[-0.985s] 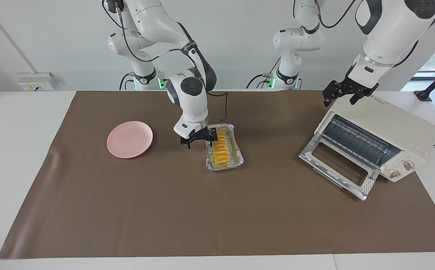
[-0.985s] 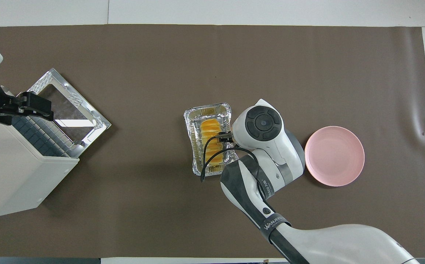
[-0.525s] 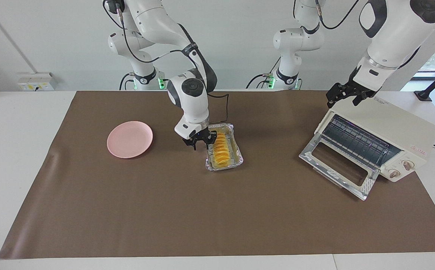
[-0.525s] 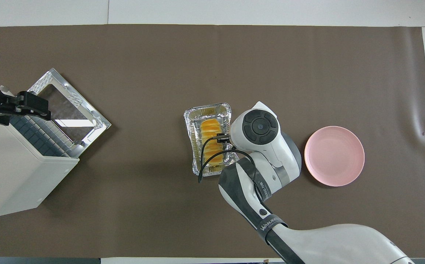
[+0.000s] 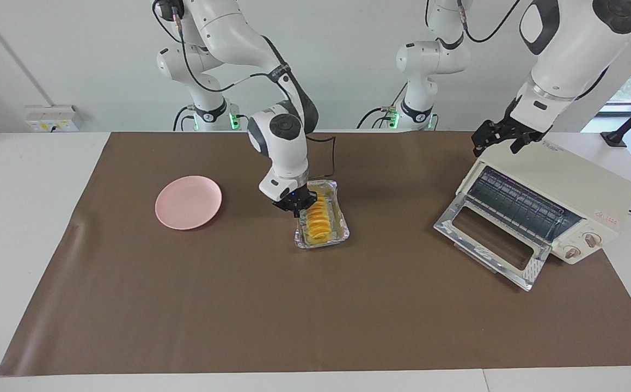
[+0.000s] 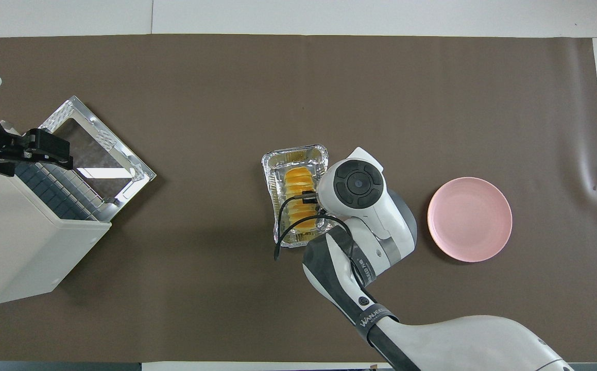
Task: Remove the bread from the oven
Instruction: 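Grasp the foil tray's edge with the right gripper, then slide the foil tray with the right gripper beside the pink plate, then grasp the bread slices in the tray with the right gripper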
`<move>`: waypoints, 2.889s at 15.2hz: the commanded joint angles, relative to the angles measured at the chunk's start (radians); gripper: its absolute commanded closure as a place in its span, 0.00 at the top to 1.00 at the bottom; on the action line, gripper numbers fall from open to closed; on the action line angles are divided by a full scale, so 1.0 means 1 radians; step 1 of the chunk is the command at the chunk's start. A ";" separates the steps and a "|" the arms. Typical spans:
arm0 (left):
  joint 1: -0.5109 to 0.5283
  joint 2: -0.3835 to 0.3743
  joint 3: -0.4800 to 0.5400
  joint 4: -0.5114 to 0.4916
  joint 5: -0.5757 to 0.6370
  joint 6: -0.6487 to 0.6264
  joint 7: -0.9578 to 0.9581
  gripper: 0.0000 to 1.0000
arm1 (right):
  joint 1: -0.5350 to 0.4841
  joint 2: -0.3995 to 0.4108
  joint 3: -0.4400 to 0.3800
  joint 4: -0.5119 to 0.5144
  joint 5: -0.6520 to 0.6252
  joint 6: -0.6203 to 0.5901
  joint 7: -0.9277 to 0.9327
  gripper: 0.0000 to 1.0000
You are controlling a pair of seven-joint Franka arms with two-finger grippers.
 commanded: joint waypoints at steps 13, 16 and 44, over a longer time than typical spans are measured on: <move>-0.004 -0.026 -0.001 -0.016 0.003 0.006 0.012 1.00 | -0.464 -0.043 -0.007 0.223 0.212 -0.123 -0.383 0.00; 0.007 -0.035 0.001 -0.015 0.003 0.002 0.009 1.00 | -0.558 -0.014 -0.010 0.227 0.204 -0.131 -0.518 0.00; 0.008 -0.038 0.001 -0.016 0.003 0.000 0.007 1.00 | -0.610 0.074 -0.008 0.277 0.199 -0.232 -0.764 1.00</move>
